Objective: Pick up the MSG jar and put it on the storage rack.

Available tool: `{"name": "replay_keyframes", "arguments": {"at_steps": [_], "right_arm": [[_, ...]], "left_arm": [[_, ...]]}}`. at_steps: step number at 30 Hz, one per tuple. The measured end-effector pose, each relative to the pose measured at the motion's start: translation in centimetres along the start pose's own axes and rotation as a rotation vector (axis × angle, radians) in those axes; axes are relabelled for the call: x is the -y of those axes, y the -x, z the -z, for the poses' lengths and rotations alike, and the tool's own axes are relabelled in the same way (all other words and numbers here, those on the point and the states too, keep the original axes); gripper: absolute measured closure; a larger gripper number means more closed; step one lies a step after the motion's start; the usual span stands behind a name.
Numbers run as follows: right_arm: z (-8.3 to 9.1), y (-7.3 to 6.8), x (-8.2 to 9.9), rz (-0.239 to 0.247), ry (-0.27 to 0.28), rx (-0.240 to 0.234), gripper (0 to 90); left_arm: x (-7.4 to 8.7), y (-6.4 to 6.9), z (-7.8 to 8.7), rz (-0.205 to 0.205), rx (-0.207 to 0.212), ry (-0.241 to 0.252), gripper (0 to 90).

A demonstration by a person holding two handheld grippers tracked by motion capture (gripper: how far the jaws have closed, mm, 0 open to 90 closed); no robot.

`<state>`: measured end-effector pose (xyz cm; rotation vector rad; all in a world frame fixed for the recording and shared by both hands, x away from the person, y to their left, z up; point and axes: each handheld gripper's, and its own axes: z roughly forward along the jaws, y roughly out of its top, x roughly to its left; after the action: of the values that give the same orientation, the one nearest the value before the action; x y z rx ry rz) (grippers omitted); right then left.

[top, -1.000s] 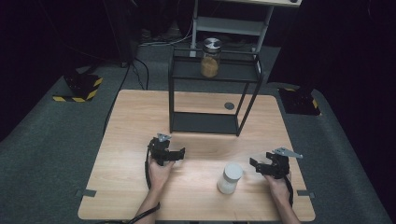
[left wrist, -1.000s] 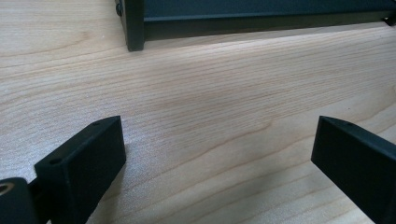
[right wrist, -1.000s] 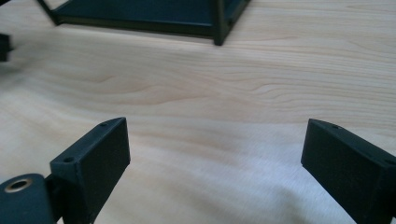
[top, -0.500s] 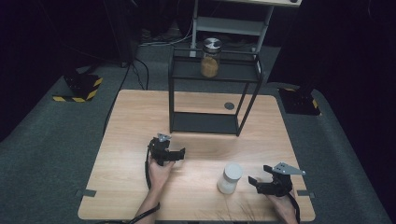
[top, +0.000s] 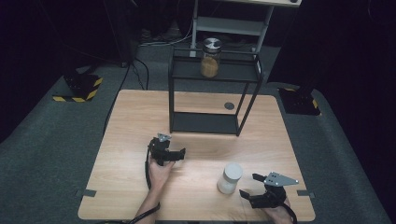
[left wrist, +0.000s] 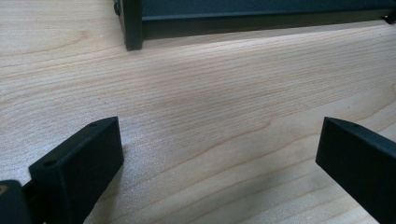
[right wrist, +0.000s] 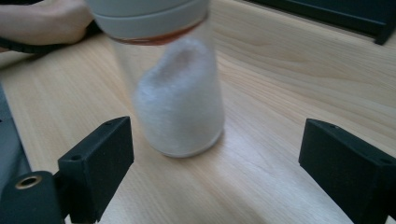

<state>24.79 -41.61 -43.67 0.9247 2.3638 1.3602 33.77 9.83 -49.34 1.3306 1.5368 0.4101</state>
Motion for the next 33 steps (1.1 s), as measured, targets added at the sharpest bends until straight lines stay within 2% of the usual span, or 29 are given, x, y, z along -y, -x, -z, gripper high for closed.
{"name": "replay_keyframes", "arguments": {"at_steps": [12, 24, 33], "right_arm": [[-1.5, -1.1, -1.3, 0.051, 0.041, -0.044, 8.7], [-4.0, -1.4, -2.8, 0.051, 0.071, -0.053, 9.7], [-5.1, -1.2, -3.2, 0.051, 0.082, -0.066, 21.3]], "left_arm": [[0.1, 0.0, 0.0, 0.004, 0.001, 0.003, 0.7], [0.0, -0.1, 0.1, 0.012, 0.007, 0.003, 0.7], [0.0, -0.2, 0.1, 0.013, 0.01, 0.003, 0.9]]}}
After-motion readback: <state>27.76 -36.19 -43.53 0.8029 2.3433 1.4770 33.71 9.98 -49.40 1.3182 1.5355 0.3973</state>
